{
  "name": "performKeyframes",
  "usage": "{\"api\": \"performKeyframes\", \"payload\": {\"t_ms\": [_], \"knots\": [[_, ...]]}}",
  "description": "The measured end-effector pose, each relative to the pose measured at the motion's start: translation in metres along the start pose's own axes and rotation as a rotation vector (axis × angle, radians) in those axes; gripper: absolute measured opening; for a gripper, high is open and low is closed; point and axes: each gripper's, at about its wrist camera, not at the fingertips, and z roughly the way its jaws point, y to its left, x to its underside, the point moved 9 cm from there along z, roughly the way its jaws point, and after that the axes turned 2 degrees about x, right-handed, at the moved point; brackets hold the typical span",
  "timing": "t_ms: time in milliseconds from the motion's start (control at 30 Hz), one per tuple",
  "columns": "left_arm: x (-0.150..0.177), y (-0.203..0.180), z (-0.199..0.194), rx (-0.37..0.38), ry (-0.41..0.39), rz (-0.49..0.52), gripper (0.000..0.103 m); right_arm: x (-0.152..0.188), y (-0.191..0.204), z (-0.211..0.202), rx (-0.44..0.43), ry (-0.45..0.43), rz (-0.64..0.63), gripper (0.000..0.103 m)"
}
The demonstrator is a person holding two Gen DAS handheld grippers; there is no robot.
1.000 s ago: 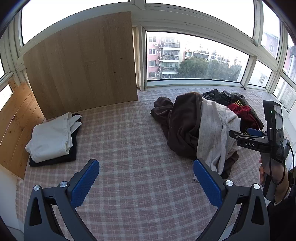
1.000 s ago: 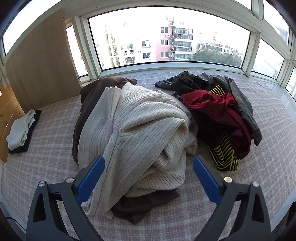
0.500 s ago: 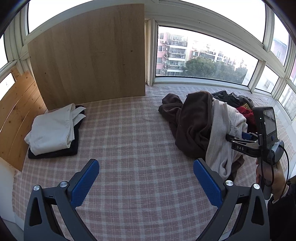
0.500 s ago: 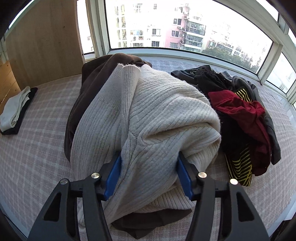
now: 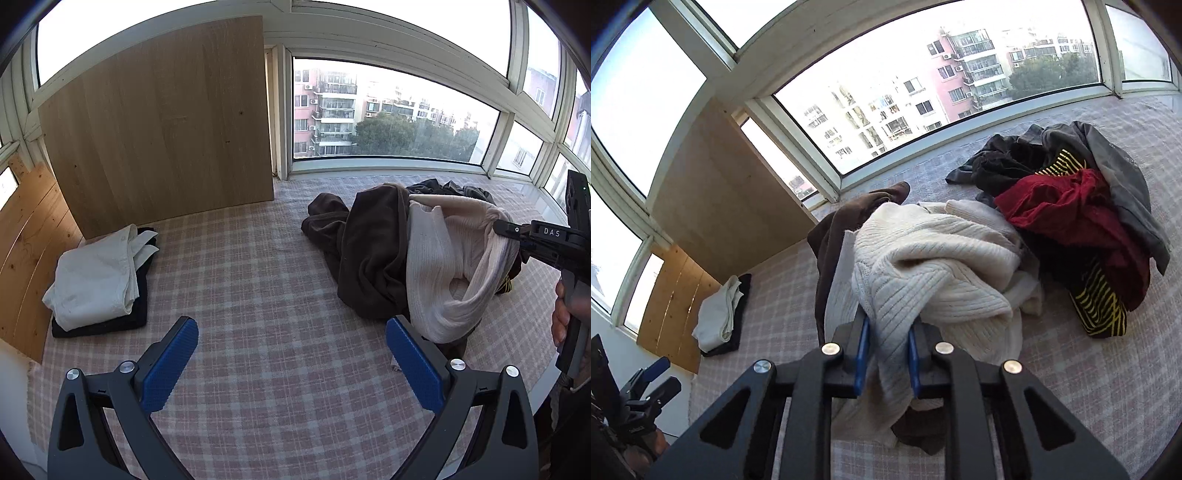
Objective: Fold clothes
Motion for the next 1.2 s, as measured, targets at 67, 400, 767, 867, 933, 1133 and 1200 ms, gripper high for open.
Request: {"api": "performKeyframes", "payload": {"t_ms": [67,400,767,867,933,1133,1200], "knots": [[-0.001,0.002,-0.003,0.000,-0.007,0.000,0.103,-0.019,0.005,-0.013,-0.003,-0.043,-0.001,0.017],[-0.001,0.021,-0.010,-0.018,-0.025,-0.030,0.102,-0.069,0.035,-0.044,-0.014,-0.126,-0.056,0.017],[0.000,0.027,-0.010,-0.035,-0.012,-0.049,0.103,-0.076,-0.057,-0.037,0.221,0.057,-0.073,0.032],[-0.005,0.022,-0.006,-0.045,-0.008,-0.035,0.103,-0.093,-0.112,-0.052,0.247,0.060,0.035,0.037],[-0.009,0.017,0.000,-0.051,-0.001,-0.019,0.103,-0.106,-0.144,-0.058,0.287,0.061,0.077,0.040],[-0.021,-0.008,0.019,-0.059,0.023,0.035,0.103,-0.134,-0.223,-0.033,0.490,0.103,0.086,0.063],[-0.024,-0.017,0.025,-0.058,0.032,0.056,0.102,-0.131,-0.227,-0.006,0.443,0.158,0.093,0.063]]}}
